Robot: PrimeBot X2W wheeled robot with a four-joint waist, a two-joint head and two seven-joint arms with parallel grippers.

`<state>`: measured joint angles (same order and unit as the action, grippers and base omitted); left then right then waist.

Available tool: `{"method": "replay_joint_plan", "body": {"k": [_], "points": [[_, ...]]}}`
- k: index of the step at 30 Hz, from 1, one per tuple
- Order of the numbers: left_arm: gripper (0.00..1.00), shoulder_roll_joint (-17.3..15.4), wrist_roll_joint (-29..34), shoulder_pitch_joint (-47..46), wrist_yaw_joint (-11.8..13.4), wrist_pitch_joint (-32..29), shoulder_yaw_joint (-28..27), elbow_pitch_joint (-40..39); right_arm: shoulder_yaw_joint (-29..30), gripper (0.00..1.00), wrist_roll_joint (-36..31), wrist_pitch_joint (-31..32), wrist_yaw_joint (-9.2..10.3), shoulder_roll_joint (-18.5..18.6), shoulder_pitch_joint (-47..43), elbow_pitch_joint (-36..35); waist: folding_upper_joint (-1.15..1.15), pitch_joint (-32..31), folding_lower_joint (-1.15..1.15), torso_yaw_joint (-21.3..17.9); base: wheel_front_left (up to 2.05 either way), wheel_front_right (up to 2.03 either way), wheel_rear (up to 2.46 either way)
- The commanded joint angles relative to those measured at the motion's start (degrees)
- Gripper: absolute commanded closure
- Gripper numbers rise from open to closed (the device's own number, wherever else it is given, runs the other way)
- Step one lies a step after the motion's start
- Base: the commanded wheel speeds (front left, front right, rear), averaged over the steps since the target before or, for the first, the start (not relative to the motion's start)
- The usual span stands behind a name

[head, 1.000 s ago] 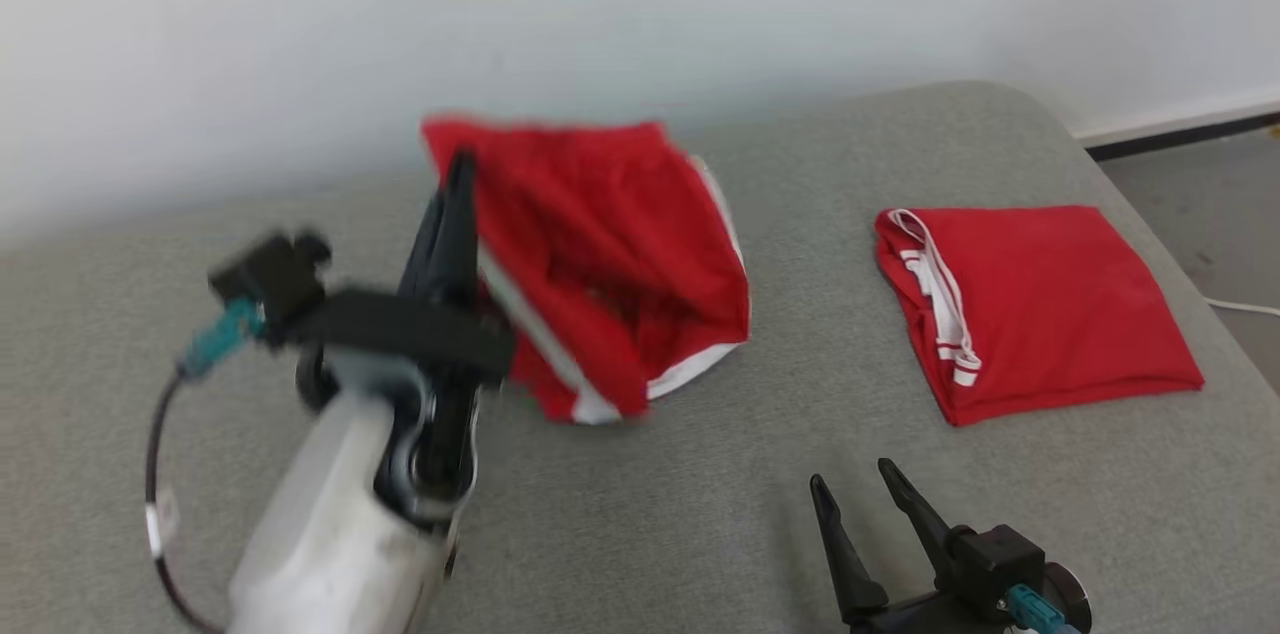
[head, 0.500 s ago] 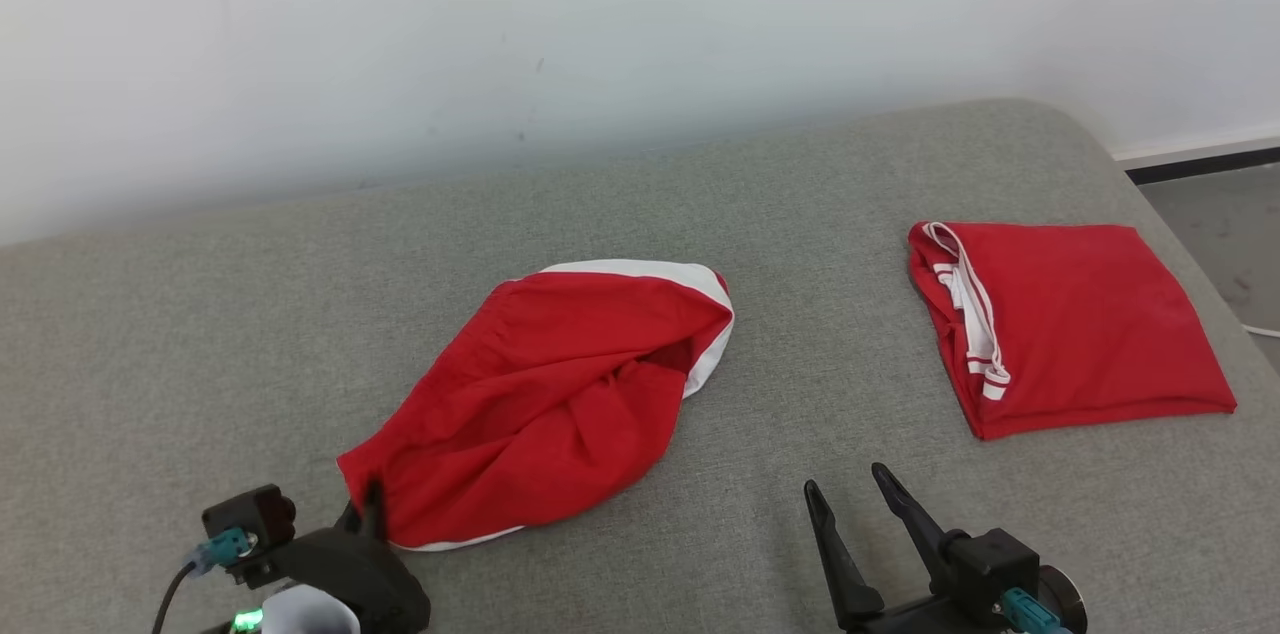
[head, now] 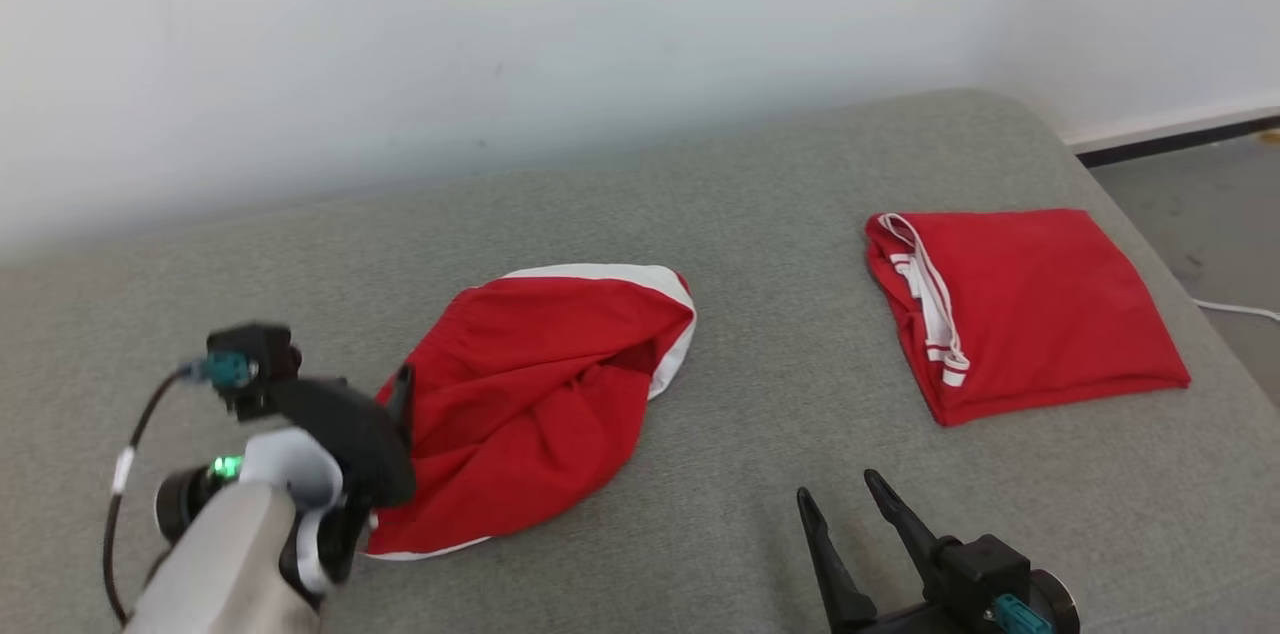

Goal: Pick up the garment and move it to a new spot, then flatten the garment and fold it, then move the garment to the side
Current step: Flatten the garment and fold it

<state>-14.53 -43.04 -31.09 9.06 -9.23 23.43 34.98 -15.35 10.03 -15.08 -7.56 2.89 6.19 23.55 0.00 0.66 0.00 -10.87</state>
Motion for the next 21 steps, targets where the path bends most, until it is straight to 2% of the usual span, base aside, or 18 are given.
{"method": "replay_joint_plan", "body": {"k": [1,4,7,11,17,21], "points": [[0.00,-0.47,-0.20,-1.63,0.04,-1.29,0.39,-0.28,-0.15,0.00,0.06,0.03,0.16,-0.02,0.38,-0.05,0.00,0.76,0.00,-1.45,0.00,0.00,0.00],[0.00,-1.41,0.90,-4.23,0.60,-5.32,1.70,0.82,-1.04,0.00,-0.30,0.17,0.16,-0.02,1.19,-0.20,0.00,1.93,0.00,-3.90,0.00,0.00,0.00],[0.00,-2.40,2.36,-8.66,0.07,-8.99,3.35,2.43,-1.47,0.00,-0.82,0.32,0.16,0.04,2.34,-0.28,0.00,4.13,0.00,-6.71,0.00,0.00,0.00],[0.00,-3.02,2.73,-11.19,-0.44,-10.67,3.83,3.89,-1.72,0.00,-0.96,0.31,0.16,0.09,3.09,-0.47,0.00,6.14,0.00,-8.42,0.00,0.00,0.00],[0.00,-5.73,4.96,-15.53,-2.10,-14.99,6.60,6.61,-1.95,0.00,-0.85,0.19,0.16,0.17,3.80,-0.89,0.00,8.97,0.00,-10.11,0.00,0.00,0.00],[0.00,-6.03,5.32,-16.62,-3.00,-16.90,7.57,7.47,-1.58,0.00,-0.92,0.04,0.16,0.15,4.25,-0.97,0.00,10.21,0.00,-9.94,0.00,0.00,0.00]]}}
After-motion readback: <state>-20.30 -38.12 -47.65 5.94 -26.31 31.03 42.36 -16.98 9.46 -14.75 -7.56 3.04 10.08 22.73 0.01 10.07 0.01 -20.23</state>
